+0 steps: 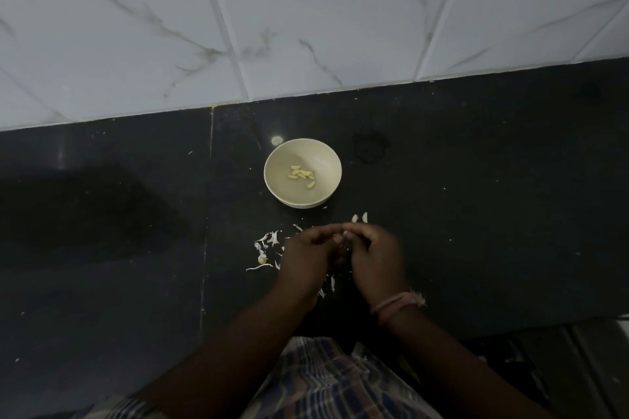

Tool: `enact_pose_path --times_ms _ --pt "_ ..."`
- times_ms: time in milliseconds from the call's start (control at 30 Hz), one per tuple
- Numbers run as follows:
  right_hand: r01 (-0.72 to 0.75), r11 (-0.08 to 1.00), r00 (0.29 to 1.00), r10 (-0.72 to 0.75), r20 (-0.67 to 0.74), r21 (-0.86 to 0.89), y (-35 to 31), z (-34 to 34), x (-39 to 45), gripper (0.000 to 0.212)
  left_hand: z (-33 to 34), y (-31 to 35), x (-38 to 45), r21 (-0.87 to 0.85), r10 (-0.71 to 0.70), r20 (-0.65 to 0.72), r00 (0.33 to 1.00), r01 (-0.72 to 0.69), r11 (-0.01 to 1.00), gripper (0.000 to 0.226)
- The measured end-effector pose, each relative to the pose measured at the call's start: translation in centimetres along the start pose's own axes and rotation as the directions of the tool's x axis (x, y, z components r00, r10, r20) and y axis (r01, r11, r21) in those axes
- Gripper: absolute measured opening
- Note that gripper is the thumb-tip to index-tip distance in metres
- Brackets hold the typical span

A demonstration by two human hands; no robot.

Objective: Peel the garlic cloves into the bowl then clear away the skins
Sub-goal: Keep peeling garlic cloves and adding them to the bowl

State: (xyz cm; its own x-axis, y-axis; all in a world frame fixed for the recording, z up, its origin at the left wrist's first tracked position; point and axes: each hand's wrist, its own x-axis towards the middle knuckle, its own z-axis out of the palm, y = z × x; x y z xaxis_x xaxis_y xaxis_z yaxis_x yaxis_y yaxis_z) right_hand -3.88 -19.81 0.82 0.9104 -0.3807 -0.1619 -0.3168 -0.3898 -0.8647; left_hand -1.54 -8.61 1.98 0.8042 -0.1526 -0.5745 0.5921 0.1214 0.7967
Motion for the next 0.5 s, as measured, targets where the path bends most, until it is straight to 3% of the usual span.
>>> enact_pose_path --times_ms 200,500 --pt "-0.035 0.977 0.997 0.020 0.073 0.212 -1.5 -0.8 -1.0 0.016 -0.7 0.3 -2.0 -0.120 0.076 -0.061 0.995 -0.083 0.989 0.018" --pt "-0.046 0.947 0.996 0.020 0.085 0.318 -3.8 0.5 -1.9 0.010 -2.7 0.7 -3.7 -0.114 0.195 -0.116 0.974 -0.208 0.971 0.015"
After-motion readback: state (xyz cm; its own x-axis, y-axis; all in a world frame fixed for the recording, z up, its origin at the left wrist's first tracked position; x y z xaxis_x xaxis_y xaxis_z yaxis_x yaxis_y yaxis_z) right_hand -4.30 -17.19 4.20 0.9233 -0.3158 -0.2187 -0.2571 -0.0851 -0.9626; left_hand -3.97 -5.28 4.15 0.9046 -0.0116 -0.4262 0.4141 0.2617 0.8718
